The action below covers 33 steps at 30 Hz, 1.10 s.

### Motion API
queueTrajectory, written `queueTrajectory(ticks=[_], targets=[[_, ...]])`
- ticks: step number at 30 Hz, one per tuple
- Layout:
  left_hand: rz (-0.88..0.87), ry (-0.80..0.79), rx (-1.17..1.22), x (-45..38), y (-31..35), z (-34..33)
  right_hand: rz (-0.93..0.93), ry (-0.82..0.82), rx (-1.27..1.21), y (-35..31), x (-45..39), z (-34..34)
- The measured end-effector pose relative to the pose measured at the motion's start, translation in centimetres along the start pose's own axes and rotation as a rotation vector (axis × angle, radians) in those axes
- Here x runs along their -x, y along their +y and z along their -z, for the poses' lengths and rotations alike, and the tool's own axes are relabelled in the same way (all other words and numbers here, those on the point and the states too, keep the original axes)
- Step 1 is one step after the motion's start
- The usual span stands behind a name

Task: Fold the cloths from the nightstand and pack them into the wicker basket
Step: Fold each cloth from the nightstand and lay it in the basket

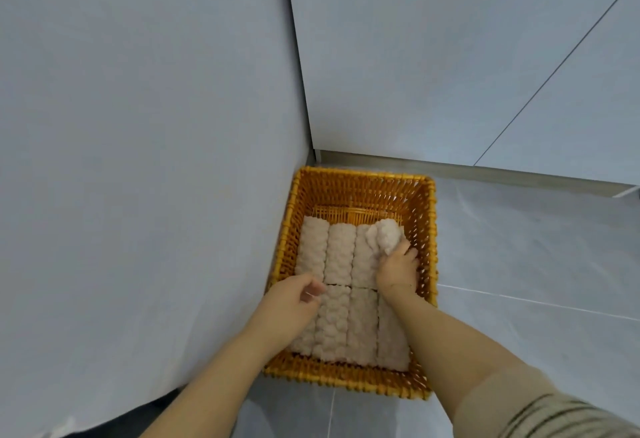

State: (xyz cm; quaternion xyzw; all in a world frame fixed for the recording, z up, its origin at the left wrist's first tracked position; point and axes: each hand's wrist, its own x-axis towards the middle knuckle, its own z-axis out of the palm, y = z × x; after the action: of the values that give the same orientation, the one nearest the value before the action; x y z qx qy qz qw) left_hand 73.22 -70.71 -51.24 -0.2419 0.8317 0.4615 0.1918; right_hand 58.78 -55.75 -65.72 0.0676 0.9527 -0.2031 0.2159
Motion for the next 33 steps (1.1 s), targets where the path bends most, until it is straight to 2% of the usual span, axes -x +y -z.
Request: queueTrajectory(ticks=[3, 9, 14, 19, 23, 25, 28, 33], targets=[[0.011, -0.005, 0.009, -0.2, -0.5, -0.1, -0.032, -0.033, -0.083, 0.2, -0.8, -0.5], [0.030, -0.023, -0.003, -0.2, -0.8, -0.6, 0.001, -0.030, 0.049, 0.4, -1.3, 0.0], [0.025, -0.046, 0.017, 0.0, -0.4, -0.8, -0.073, -0.121, -0.160, 0.3, -2.6, 0.9], [0.041, -0.006, 0.075, 0.1, 0.1, -0.5, 0.093, 0.018, -0.307, 0.0, -0.3, 3.0], [0.086, 0.052, 0.266, 0.0, 1.5, -0.3, 0.234, 0.060, -0.581, -0.6, 4.9, 6.5], [0.143, 0.042, 0.416, 0.0, 2.1, -0.3, 0.251, -0.013, -0.726, -0.9, 7.4, 8.0], [0.184, -0.027, 0.596, 0.4, 3.0, -0.7, 0.214, -0.223, -0.919, -1.2, 10.3, 9.0], [0.146, -0.073, 0.685, 1.2, 3.7, -0.8, 0.191, -0.396, -1.093, -2.2, 12.9, 9.1]])
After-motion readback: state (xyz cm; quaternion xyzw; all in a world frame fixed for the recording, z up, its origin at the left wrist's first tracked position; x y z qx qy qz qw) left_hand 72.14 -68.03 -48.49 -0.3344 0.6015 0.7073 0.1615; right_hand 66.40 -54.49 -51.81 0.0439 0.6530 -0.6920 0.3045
